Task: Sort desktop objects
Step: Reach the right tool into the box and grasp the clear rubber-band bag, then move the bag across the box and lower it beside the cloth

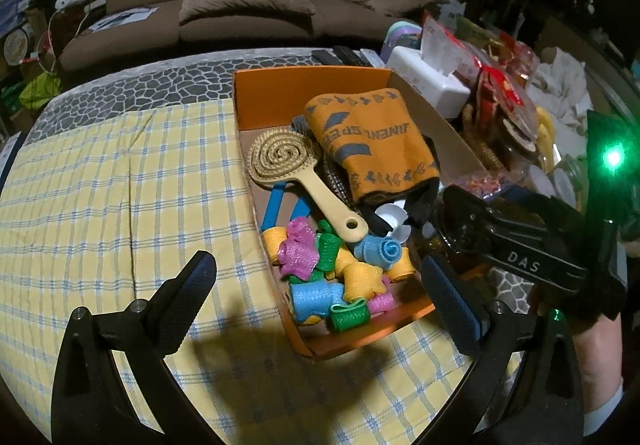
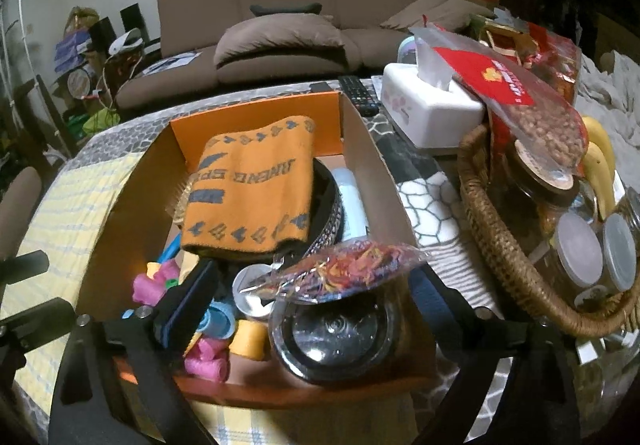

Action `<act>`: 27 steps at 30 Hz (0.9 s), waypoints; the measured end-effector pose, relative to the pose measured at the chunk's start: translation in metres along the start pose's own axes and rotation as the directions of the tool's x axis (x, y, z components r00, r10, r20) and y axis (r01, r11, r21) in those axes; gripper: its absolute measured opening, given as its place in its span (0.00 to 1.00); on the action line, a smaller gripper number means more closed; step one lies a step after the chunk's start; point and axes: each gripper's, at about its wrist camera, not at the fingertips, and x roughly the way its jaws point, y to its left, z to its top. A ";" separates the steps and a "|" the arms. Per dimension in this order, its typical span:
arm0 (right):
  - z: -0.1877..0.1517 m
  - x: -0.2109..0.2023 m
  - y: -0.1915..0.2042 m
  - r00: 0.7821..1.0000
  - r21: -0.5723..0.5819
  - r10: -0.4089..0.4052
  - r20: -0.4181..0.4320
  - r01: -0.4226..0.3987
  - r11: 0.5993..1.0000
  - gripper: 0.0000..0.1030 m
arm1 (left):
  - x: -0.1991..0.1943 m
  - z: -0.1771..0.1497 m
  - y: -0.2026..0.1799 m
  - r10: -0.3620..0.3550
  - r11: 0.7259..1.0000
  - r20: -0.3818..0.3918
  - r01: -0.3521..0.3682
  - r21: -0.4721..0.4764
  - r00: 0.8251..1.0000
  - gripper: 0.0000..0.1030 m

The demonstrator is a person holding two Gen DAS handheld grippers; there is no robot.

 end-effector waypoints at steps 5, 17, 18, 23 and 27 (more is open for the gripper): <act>0.001 0.008 -0.001 1.000 0.002 0.020 -0.002 -0.020 1.000 0.79 | 0.007 0.000 -0.002 -0.014 1.000 -0.010 0.014 0.012 1.000 1.00; 0.000 0.026 0.003 0.996 -0.020 0.081 -0.032 -0.081 0.996 0.24 | 0.016 0.001 0.000 -0.054 0.998 -0.021 0.055 0.016 0.998 1.00; 0.001 0.026 0.004 0.995 -0.016 0.097 -0.033 -0.098 0.995 0.24 | 0.016 0.000 0.001 -0.056 0.998 -0.022 0.056 0.015 0.998 1.00; 0.009 0.014 0.002 0.976 0.023 0.215 0.010 -0.216 0.976 0.24 | 0.017 0.001 0.003 -0.065 0.998 -0.021 0.065 0.009 0.998 1.00; 0.016 0.003 -0.003 0.964 0.058 0.264 0.033 -0.265 0.962 0.21 | 0.017 0.004 0.005 -0.085 0.996 -0.022 0.085 -0.009 0.996 1.00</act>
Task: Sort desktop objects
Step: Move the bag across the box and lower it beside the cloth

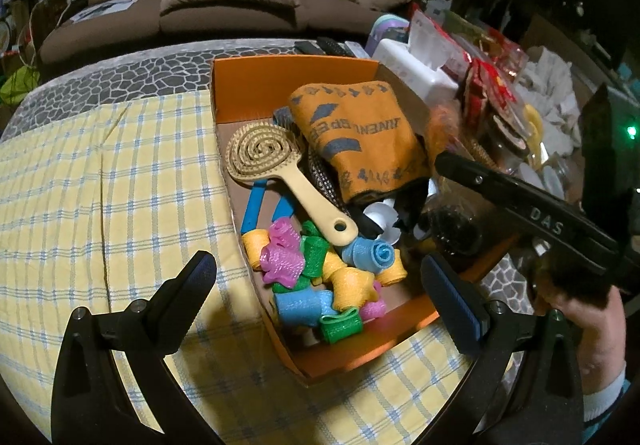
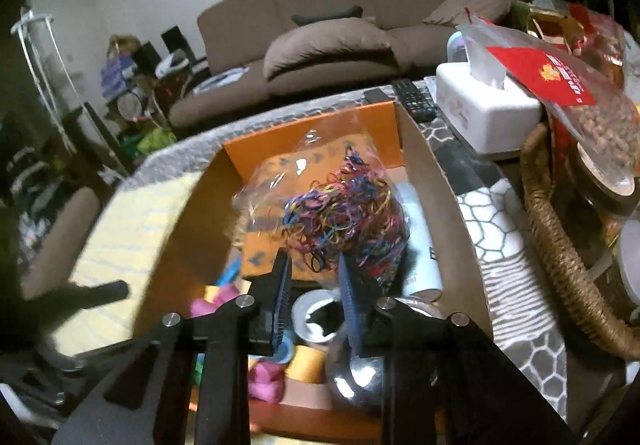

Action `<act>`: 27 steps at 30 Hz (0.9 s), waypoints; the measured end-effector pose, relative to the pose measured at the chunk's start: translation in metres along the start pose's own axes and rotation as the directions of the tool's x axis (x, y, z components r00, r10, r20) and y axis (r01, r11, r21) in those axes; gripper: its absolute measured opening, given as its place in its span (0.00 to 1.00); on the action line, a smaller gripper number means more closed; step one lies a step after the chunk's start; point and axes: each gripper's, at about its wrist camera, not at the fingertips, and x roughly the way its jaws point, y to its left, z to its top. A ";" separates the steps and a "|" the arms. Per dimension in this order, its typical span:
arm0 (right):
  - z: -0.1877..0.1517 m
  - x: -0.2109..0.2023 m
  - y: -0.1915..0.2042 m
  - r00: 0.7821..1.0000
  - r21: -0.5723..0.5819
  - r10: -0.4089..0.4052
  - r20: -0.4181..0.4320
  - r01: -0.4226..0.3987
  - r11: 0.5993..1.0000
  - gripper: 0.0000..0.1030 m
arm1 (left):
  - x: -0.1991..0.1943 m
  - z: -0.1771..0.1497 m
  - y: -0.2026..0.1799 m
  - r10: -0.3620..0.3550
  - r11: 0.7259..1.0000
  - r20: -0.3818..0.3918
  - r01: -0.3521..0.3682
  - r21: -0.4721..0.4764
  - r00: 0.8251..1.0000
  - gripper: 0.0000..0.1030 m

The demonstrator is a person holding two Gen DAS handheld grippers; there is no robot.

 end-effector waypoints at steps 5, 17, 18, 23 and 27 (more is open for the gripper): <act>-0.003 0.002 0.020 0.997 -0.054 0.071 -0.042 -0.073 0.996 0.17 | -0.008 -0.001 0.012 -0.029 0.998 0.005 0.029 -0.052 1.000 1.00; 0.001 0.014 0.004 0.987 -0.004 -0.158 -0.024 0.158 0.987 0.59 | -0.013 -0.005 0.026 -0.032 0.996 -0.008 0.031 -0.081 0.999 1.00; -0.001 0.019 0.002 0.985 -0.003 -0.167 -0.037 0.167 0.986 0.58 | -0.013 -0.005 0.026 -0.035 0.996 -0.009 0.035 -0.080 0.999 1.00; -0.007 0.032 0.003 0.984 -0.025 -0.166 -0.058 0.165 0.986 0.45 | -0.009 -0.006 0.024 -0.041 0.996 -0.016 0.040 -0.074 0.999 1.00; -0.009 0.037 0.010 0.982 -0.061 -0.170 -0.085 0.165 0.984 0.25 | -0.007 -0.007 0.025 -0.045 0.996 -0.018 0.044 -0.080 0.999 1.00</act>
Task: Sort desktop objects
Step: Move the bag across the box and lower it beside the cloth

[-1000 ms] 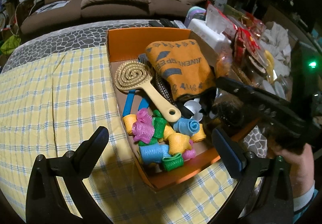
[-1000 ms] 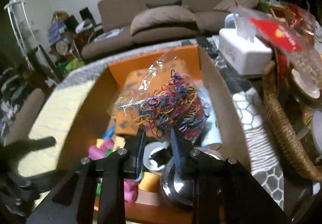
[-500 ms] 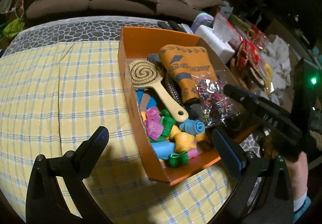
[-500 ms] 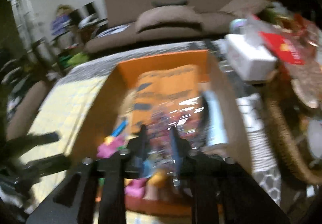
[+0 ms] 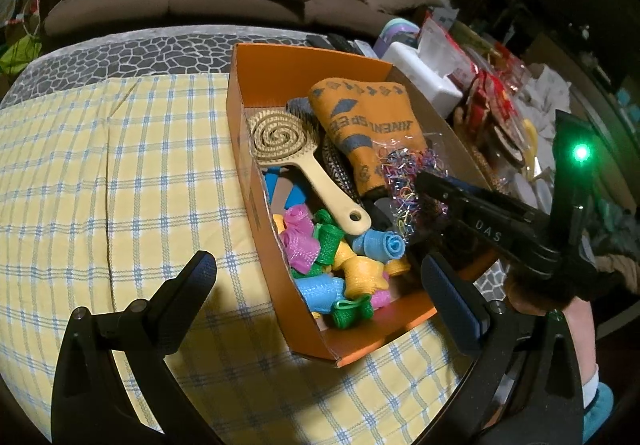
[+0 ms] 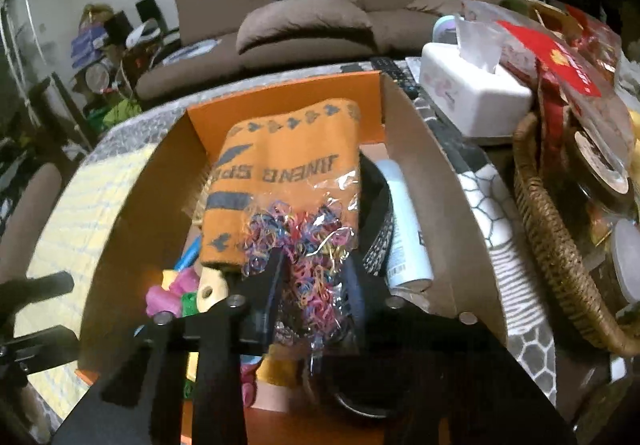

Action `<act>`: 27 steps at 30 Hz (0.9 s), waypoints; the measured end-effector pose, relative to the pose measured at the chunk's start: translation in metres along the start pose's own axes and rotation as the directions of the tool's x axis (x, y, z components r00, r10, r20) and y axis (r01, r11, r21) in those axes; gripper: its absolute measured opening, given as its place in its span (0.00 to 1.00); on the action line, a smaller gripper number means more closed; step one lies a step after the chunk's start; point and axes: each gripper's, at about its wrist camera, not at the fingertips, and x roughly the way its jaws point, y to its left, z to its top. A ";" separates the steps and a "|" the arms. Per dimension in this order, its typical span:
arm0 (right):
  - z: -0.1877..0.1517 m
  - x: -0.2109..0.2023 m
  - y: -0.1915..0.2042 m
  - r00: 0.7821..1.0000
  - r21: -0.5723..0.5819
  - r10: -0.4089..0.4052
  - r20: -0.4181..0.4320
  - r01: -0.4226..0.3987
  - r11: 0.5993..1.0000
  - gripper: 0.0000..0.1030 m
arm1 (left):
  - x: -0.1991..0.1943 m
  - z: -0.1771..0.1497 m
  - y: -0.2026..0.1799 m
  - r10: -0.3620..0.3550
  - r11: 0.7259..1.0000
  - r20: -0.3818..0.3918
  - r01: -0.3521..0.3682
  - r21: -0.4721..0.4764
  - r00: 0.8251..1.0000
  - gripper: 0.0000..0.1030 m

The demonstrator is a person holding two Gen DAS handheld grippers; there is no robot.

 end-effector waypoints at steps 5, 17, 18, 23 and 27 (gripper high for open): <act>0.001 -0.006 0.005 0.998 0.010 0.055 0.009 -0.055 0.998 0.13 | 0.000 -0.003 0.000 -0.002 1.000 -0.002 0.002 -0.002 1.000 1.00; 0.010 -0.017 0.070 0.933 -0.023 0.356 -0.052 -0.358 0.933 0.22 | -0.008 -0.014 0.016 0.012 0.999 -0.009 -0.012 -0.032 1.000 1.00; 0.010 -0.017 0.071 0.924 -0.004 0.378 -0.056 -0.379 0.925 0.25 | -0.008 -0.015 0.018 0.014 0.999 -0.012 -0.014 -0.037 1.000 1.00; 0.012 -0.023 0.065 0.936 0.032 0.351 -0.029 -0.350 0.936 0.34 | -0.008 -0.018 0.022 0.015 0.999 -0.018 -0.015 -0.044 1.000 1.00; 0.009 -0.022 0.053 0.949 0.061 0.315 -0.030 -0.313 0.948 0.35 | -0.008 -0.019 0.021 0.012 0.999 -0.019 -0.013 -0.042 1.000 1.00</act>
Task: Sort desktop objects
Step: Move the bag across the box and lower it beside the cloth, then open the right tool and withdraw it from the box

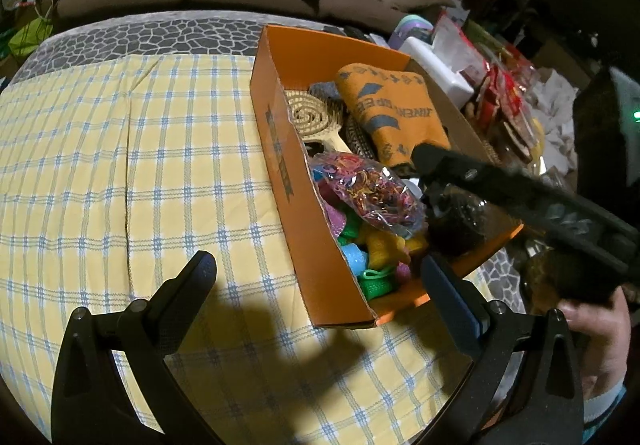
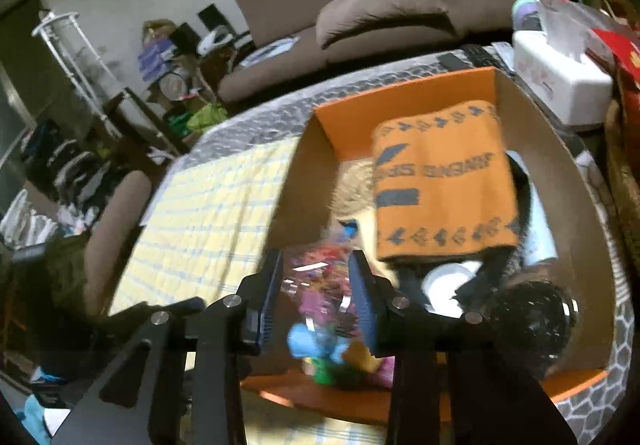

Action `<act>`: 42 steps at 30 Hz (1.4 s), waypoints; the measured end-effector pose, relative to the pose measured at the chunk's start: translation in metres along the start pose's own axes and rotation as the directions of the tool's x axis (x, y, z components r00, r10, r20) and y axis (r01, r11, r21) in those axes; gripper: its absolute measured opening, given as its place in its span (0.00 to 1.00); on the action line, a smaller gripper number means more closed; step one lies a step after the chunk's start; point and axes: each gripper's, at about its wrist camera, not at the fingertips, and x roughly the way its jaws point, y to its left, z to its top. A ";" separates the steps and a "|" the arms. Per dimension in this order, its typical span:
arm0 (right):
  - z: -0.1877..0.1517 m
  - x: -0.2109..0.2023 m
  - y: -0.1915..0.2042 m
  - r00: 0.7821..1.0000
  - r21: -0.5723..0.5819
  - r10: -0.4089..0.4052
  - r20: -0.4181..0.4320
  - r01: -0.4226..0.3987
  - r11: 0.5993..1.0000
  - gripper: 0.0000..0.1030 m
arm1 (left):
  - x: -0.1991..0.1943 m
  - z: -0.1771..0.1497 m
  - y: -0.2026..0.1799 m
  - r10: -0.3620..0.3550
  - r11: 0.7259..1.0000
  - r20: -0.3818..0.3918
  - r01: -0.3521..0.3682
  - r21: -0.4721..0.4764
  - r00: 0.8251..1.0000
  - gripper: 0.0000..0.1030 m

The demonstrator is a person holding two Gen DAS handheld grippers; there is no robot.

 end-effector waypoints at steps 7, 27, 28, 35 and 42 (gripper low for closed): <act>-0.018 0.033 0.009 0.975 -0.148 -0.197 -0.102 0.181 0.972 0.34 | -0.002 0.000 -0.001 0.003 1.000 0.001 -0.003 0.005 1.000 1.00; -0.026 -0.021 0.011 0.963 -0.133 -0.269 0.014 0.268 0.954 0.70 | -0.019 -0.029 0.007 0.051 0.999 -0.007 -0.051 -0.006 0.999 1.00; -0.027 -0.024 0.012 0.963 -0.129 -0.270 0.020 0.270 0.954 0.79 | -0.020 -0.031 0.006 0.052 0.999 -0.007 -0.052 -0.010 0.999 1.00; -0.051 -0.059 0.000 0.956 -0.113 -0.289 0.054 0.293 0.949 0.97 | -0.030 -0.053 0.006 0.109 0.993 0.011 -0.108 -0.040 0.994 1.00; -0.081 -0.075 -0.008 0.952 -0.119 -0.299 0.066 0.305 0.945 0.99 | -0.023 -0.074 0.011 0.149 0.985 0.003 -0.148 -0.089 0.989 1.00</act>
